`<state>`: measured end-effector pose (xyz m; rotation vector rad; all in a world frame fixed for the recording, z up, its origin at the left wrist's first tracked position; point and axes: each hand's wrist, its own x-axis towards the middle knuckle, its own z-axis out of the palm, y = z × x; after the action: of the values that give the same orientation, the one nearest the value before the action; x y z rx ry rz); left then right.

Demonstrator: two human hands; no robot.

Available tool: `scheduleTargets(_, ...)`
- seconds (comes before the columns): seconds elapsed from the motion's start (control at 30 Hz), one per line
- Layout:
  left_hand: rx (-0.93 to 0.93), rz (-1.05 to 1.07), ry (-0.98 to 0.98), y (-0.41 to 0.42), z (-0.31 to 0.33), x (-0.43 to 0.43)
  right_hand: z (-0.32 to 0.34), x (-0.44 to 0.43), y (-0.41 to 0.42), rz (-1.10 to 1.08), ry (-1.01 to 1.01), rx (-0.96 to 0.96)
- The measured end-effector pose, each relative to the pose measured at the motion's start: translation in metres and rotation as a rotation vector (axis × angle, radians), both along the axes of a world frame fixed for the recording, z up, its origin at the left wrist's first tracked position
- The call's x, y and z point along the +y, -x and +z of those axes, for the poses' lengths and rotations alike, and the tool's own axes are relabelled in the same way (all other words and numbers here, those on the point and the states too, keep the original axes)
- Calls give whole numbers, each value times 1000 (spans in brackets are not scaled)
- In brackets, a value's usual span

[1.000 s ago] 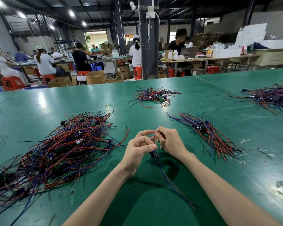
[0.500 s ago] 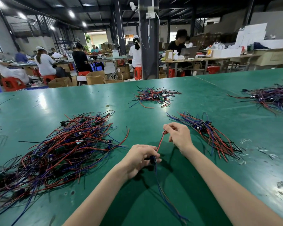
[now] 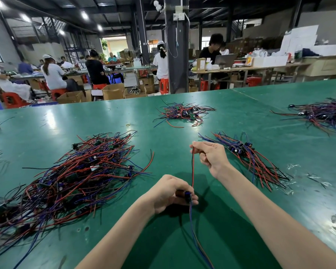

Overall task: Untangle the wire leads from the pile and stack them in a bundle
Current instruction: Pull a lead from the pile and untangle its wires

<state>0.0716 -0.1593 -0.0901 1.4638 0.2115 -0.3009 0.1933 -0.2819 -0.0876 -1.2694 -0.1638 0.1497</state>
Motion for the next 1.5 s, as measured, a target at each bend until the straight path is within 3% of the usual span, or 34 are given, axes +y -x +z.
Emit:
scheduleTargets(0.53, -48, -44, 23, 0, -4, -1, -6, -2, -2, 11, 17, 21)
scheduleTargets(1.13, -104, -122, -30, 1, -6, 2, -18, -1, 1, -36, 229, -91)
scheduleTargets(1.33, -114, -145, -37, 2, -6, 2, -16, 1, 2, -16, 218, -90)
scheduleTargets(1.5, -117, -157, -30, 2, -7, 3, -13, 2, 6, 57, 52, 13)
